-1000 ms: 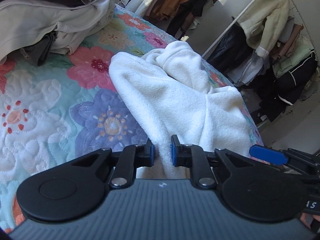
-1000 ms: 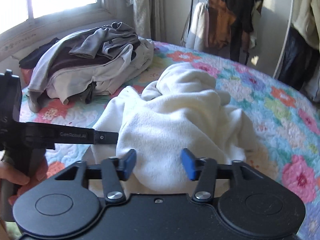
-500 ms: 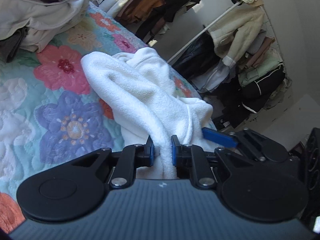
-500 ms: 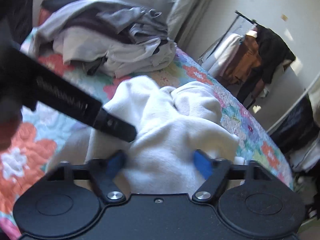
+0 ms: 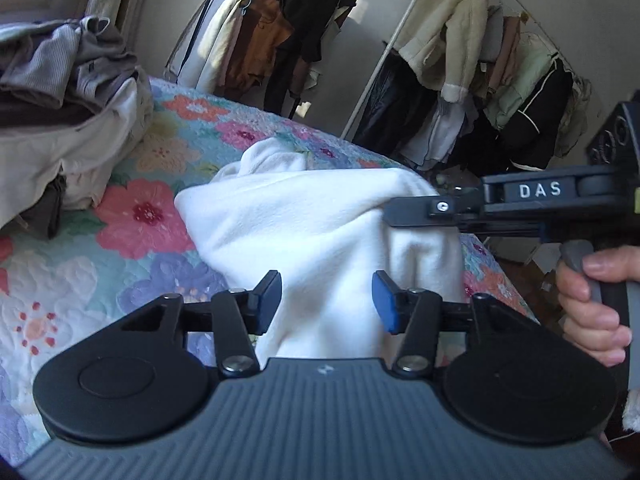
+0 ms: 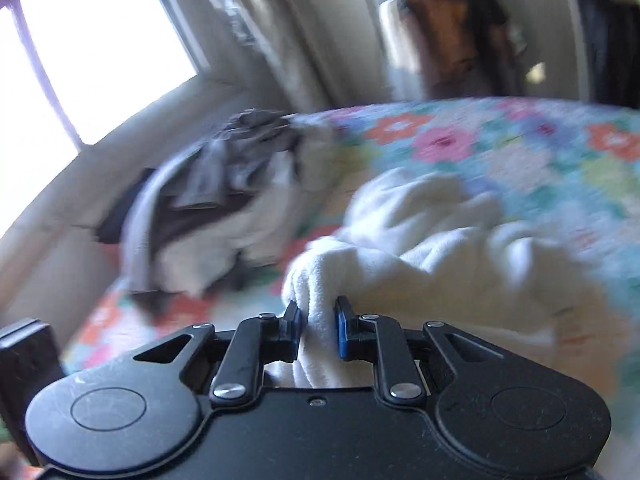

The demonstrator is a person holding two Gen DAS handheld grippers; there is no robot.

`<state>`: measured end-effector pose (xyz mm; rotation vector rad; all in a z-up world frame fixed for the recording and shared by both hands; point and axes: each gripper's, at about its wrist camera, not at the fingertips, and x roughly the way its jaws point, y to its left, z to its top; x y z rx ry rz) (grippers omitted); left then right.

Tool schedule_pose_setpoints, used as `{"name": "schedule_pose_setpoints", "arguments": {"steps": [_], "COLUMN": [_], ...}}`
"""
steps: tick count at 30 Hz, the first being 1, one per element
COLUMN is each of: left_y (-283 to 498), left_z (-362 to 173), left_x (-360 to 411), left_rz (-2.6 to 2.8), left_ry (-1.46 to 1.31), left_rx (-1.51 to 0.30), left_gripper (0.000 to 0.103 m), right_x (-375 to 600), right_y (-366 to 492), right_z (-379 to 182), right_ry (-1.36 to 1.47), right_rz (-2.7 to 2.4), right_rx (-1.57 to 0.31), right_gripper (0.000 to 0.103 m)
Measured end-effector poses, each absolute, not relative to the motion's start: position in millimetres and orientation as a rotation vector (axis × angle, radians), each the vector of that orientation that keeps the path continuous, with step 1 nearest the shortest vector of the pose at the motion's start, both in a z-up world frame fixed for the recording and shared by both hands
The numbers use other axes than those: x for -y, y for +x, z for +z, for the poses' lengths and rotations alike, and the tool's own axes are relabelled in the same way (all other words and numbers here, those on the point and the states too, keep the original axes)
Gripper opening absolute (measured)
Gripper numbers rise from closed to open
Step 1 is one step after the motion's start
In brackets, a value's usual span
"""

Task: Fold clothes

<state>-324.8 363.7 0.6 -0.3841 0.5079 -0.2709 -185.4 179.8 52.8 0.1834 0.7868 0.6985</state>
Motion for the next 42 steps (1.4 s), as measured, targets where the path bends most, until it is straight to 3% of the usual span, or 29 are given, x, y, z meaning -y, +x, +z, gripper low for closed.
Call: {"name": "schedule_pose_setpoints", "arguments": {"steps": [2, 3, 4, 5, 6, 7, 8, 9, 10, 13, 14, 15, 17, 21, 27, 30, 33, 34, 35, 36, 37, 39, 42], "left_y": [-333.0, -334.6, -334.1, -332.6, -329.4, -325.1, -320.3, -314.8, -309.4, -304.5, -305.9, -307.8, -309.7, -307.1, -296.0, -292.7, -291.3, -291.0, -290.4, -290.7, -291.4, -292.5, -297.3], "left_z": [8.3, 9.9, 9.1, 6.7, 2.4, -3.2, -10.0, -16.8, -21.6, -26.0, -25.5, -24.3, -22.6, -29.2, -44.2, -53.8, -58.9, -59.4, -59.6, -59.6, -59.4, -59.0, -53.8], "left_x": [-363.5, -360.6, -356.4, -351.4, -347.2, -344.0, -341.7, -341.4, -343.3, -361.2, -367.6, -372.2, -372.2, -381.0, -412.5, -424.6, -428.9, -429.5, -430.0, -430.5, -431.1, -433.4, -440.4], "left_rz": [-0.316, -0.333, -0.318, -0.279, -0.239, -0.204, -0.163, -0.123, -0.102, -0.037, -0.016, 0.017, 0.115, 0.212, 0.298, 0.35, 0.353, 0.344, 0.332, 0.322, 0.312, 0.287, 0.241], "left_ry": [-0.372, -0.355, -0.332, -0.309, -0.293, -0.28, -0.268, -0.253, -0.242, -0.292, -0.302, -0.293, -0.208, -0.2, -0.286, -0.316, -0.324, -0.328, -0.331, -0.333, -0.335, -0.347, -0.397], "left_rx": [-0.483, -0.482, -0.49, -0.501, -0.516, -0.532, -0.55, -0.573, -0.6, -0.621, -0.618, -0.613, -0.61, -0.66, -0.71, -0.739, -0.754, -0.755, -0.756, -0.756, -0.756, -0.753, -0.742], "left_gripper": [0.064, 0.081, 0.091, 0.091, 0.091, 0.087, 0.078, 0.039, 0.024, 0.023, 0.022, 0.022, 0.023, 0.023, 0.023, 0.024, 0.024, 0.024, 0.024, 0.024, 0.024, 0.024, 0.024], "right_x": [-196.0, -203.7, -209.2, -214.6, -219.3, -222.6, -225.0, -224.5, -223.6, -203.4, -191.4, -177.6, -145.5, -95.7, -84.9, -92.2, -110.7, -117.5, -122.5, -127.8, -133.8, -146.9, -158.6], "right_y": [-183.0, -181.7, -182.8, -184.7, -188.0, -189.8, -192.6, -197.5, -200.7, -198.9, -195.0, -190.4, -176.0, -159.0, -143.3, -131.2, -120.6, -118.4, -116.7, -114.8, -112.5, -111.7, -118.3], "right_z": [45.8, 42.0, 40.7, 40.1, 41.6, 44.0, 47.3, 53.1, 58.5, 59.5, 55.8, 49.2, 30.8, -17.4, -63.0, -68.6, -63.7, -60.9, -58.3, -55.8, -53.2, -43.7, -29.2], "right_ry": [0.22, 0.262, 0.285, 0.304, 0.317, 0.349, 0.375, 0.366, 0.312, 0.22, 0.22, 0.258, 0.353, 0.519, 0.742, 0.741, 0.566, 0.504, 0.461, 0.421, 0.385, 0.289, 0.207], "right_rz": [0.767, 0.809, 0.85, 0.893, 0.949, 1.027, 1.083, 1.069, 1.031, 0.863, 0.782, 0.711, 0.536, 0.189, 0.268, 0.328, 0.375, 0.389, 0.416, 0.445, 0.475, 0.5, 0.526], "right_rx": [-0.825, -0.849, -0.86, -0.866, -0.86, -0.862, -0.861, -0.852, -0.838, -0.818, -0.823, -0.84, -0.895, -1.003, -1.028, -0.999, -0.943, -0.914, -0.89, -0.87, -0.862, -0.835, -0.778], "right_gripper": [0.021, 0.021, 0.021, 0.019, 0.006, 0.002, 0.001, 0.002, 0.002, 0.009, 0.022, 0.045, 0.058, 0.061, 0.061, 0.067, 0.068, 0.068, 0.056, 0.033, 0.026, 0.018, 0.016]}}
